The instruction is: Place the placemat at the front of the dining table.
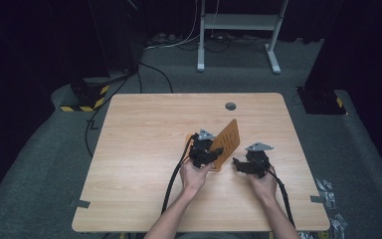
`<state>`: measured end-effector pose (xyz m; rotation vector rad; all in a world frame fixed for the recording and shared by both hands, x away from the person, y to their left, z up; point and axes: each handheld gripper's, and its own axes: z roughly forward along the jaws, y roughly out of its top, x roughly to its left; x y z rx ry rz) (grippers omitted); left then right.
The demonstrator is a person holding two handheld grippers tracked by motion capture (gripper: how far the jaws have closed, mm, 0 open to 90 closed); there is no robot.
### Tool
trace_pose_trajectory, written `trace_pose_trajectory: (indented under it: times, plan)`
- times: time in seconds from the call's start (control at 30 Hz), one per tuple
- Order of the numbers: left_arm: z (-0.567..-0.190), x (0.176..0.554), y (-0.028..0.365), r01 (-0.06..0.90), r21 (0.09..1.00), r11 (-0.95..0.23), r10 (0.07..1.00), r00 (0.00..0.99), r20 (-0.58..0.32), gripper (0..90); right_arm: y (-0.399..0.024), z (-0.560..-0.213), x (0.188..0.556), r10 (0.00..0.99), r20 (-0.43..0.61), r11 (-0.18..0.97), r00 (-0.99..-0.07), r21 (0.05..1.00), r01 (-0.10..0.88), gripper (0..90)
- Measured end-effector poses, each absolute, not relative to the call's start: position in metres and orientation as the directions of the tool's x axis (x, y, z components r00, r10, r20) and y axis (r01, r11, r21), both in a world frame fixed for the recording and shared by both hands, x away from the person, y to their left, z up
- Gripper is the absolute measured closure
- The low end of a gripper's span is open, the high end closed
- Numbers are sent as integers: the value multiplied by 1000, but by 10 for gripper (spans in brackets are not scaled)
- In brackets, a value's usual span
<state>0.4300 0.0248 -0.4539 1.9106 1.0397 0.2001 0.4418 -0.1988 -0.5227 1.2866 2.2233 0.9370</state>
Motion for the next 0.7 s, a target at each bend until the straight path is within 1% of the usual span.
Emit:
trace_pose_trajectory:
  times: [0.4, 0.43, 0.47, 0.7]
  plan:
    - [-449, 425, 32, 560, 789, -252, 751, 627, -206, 860, -198, -523, 442, 870, -10, 348, -494, 721, 599, 283]
    - [-448, 426, 33, 550, 791, -267, 749, 635, -189, 860, -198, -523, 442, 870, -10, 349, -494, 721, 599, 283]
    - [-447, 424, 33, 555, 792, -257, 759, 623, -190, 860, -198, -523, 442, 870, -10, 349, -494, 721, 599, 283]
    - [-444, 423, 39, 531, 805, -264, 768, 621, -158, 860, -199, -523, 442, 869, -11, 349, -494, 721, 598, 283]
